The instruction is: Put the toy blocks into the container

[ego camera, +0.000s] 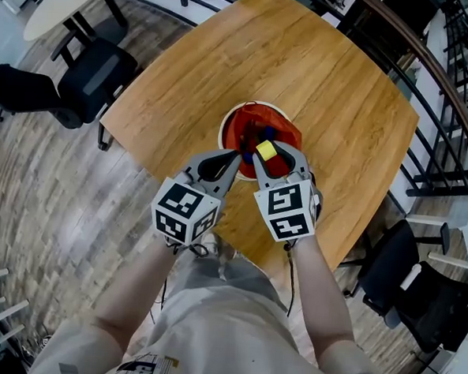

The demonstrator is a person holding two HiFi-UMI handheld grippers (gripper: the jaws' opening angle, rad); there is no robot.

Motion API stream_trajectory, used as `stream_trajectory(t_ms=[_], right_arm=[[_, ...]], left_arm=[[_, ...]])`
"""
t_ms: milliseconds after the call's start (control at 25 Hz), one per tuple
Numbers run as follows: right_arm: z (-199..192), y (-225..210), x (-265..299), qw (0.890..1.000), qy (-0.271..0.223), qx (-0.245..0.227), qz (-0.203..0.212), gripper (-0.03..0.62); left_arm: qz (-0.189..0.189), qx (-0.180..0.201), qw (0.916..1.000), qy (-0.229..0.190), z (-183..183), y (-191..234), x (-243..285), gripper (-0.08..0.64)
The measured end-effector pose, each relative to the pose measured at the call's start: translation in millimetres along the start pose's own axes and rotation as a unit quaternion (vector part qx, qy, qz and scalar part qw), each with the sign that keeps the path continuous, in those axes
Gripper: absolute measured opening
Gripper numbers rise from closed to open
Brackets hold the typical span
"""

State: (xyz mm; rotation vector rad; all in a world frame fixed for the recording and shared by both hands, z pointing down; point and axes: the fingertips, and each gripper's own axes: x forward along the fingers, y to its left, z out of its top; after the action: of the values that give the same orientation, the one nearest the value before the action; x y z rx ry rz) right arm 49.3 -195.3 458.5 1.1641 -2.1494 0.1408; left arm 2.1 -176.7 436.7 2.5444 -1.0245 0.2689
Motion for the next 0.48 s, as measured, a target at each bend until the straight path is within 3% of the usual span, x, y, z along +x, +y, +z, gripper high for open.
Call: stream_trajectory(t_ms=[480], right_arm=[[-23, 5, 21, 0.998, 0.059, -0.012, 0.023, 0.15]], left_arm=[[-0.009, -0.007, 0.9998, 0.014, -13, -2, 9, 0.012]])
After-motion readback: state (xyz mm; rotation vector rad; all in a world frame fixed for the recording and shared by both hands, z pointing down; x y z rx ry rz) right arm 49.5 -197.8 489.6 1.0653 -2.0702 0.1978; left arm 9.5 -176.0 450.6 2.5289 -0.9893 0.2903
